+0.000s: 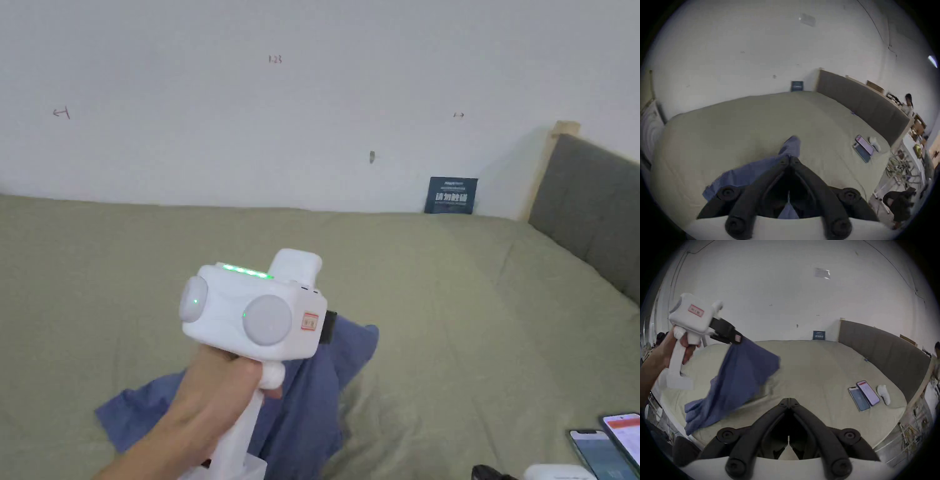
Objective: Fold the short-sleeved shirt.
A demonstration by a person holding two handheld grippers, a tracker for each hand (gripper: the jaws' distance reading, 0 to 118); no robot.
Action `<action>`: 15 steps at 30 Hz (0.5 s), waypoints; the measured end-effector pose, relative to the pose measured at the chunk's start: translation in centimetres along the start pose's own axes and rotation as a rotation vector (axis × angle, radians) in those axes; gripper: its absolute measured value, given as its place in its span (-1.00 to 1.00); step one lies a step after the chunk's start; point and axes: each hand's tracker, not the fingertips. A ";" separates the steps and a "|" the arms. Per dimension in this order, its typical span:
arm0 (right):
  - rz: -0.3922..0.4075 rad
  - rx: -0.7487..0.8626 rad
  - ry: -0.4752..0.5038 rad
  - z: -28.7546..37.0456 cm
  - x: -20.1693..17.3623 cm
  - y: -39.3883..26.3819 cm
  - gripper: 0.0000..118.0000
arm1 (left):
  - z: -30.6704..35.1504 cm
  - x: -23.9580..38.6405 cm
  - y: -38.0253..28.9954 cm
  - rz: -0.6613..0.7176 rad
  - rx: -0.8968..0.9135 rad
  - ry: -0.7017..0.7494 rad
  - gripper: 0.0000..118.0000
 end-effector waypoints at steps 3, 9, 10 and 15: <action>-0.004 -0.027 -0.019 -1.0 0.7 -0.6 -1.00 | -5.7 0.8 -3.3 0.044 -0.122 -0.028 -1.00; -0.007 -0.080 -0.028 -3.3 1.3 -1.6 -1.00 | -12.7 -0.9 -9.2 0.095 -0.286 0.038 -0.89; -0.009 -0.087 -0.028 -3.6 1.4 -1.7 -1.00 | -12.7 -1.0 -9.7 0.090 -0.278 0.031 -0.56; -0.017 -0.084 -0.020 -3.4 1.1 -1.7 -1.00 | -6.9 -2.9 -10.5 0.105 -0.094 0.114 0.90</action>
